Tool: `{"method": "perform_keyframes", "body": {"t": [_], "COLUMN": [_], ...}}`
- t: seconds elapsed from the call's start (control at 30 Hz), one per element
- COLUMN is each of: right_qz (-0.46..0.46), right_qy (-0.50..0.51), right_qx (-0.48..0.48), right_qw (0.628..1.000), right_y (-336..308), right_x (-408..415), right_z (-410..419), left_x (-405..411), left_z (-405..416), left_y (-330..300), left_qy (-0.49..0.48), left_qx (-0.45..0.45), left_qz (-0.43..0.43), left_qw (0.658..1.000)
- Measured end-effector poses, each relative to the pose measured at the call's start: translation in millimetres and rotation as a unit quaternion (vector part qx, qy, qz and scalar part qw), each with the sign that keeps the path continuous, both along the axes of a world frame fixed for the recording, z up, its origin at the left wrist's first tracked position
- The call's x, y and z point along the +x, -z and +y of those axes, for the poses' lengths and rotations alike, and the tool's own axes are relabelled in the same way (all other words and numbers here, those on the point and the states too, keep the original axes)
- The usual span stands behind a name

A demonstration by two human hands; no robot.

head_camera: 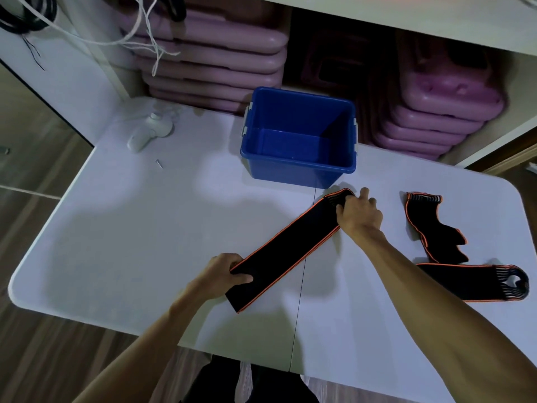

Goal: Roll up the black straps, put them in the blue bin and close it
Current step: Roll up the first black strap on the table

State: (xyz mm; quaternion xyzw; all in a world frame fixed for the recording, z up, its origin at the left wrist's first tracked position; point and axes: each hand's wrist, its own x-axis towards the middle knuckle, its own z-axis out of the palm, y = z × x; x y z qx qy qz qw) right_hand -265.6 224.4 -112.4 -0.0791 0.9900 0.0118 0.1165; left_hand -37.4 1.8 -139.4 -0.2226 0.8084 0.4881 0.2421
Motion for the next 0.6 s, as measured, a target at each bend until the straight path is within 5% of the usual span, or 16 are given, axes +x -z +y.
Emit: {"method": "perform_keyframes", "body": {"t": [0.6], "right_qz": [-0.049], "right_qy": [0.031], "right_qx": [-0.088], "right_qw": [0.994], "right_y": [6], "right_x": [3], "right_z": [6], "left_x": [8], "left_z": [-5], "left_y": [3], "left_qy": [-0.026], "left_qx": [-0.015], "left_qz": [-0.013], "left_qw": [0.999]}}
